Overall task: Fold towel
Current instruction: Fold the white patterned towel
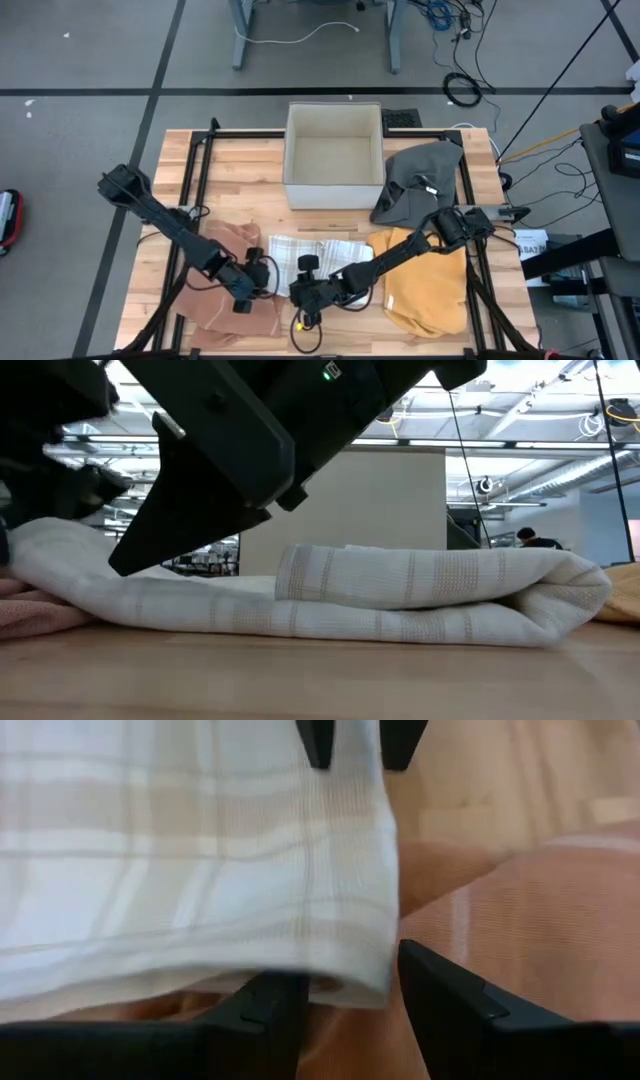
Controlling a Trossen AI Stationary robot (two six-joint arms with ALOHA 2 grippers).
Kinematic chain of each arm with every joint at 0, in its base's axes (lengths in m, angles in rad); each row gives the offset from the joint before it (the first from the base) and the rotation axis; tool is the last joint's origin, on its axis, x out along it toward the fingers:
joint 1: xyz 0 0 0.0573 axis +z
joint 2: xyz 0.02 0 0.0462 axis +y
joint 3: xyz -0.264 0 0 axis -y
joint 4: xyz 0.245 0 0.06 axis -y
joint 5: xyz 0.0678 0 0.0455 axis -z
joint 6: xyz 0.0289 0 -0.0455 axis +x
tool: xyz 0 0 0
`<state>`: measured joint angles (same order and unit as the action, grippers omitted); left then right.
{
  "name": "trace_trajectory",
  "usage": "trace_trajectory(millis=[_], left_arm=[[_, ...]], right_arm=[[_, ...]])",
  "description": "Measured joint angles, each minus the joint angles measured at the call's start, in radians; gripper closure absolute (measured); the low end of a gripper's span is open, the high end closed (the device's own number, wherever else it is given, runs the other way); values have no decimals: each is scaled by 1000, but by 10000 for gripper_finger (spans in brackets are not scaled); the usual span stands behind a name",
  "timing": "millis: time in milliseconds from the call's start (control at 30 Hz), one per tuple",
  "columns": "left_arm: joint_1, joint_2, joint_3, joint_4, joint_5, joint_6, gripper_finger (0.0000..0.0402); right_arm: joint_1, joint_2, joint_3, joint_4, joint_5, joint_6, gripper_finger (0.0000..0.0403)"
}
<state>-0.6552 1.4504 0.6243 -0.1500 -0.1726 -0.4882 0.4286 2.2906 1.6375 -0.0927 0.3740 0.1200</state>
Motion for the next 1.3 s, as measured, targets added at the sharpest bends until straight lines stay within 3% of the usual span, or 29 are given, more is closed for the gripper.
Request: trace_trajectory(millis=[233, 367, 567, 800, 1033, 1300], left_arm=[[38, 86, 0, 96, 19, 0, 240], [43, 85, 0, 109, 6, 13, 266], [33, 85, 0, 153, 3, 55, 310], [43, 85, 0, 178, 2, 87, 314], [42, 85, 0, 243, 0, 131, 315], [46, 85, 6, 310, -49, 251, 317]], right_arm=[[-3, 0, 0, -6, 22, 0, 280], [-1, -3, 0, -54, 48, 0, 280], [32, -71, 1, -252, 80, 59, 289], [90, -137, 2, -383, 149, 104, 312], [121, -151, 2, -657, 176, 336, 319], [121, -102, 2, -597, 110, 378, 319]])
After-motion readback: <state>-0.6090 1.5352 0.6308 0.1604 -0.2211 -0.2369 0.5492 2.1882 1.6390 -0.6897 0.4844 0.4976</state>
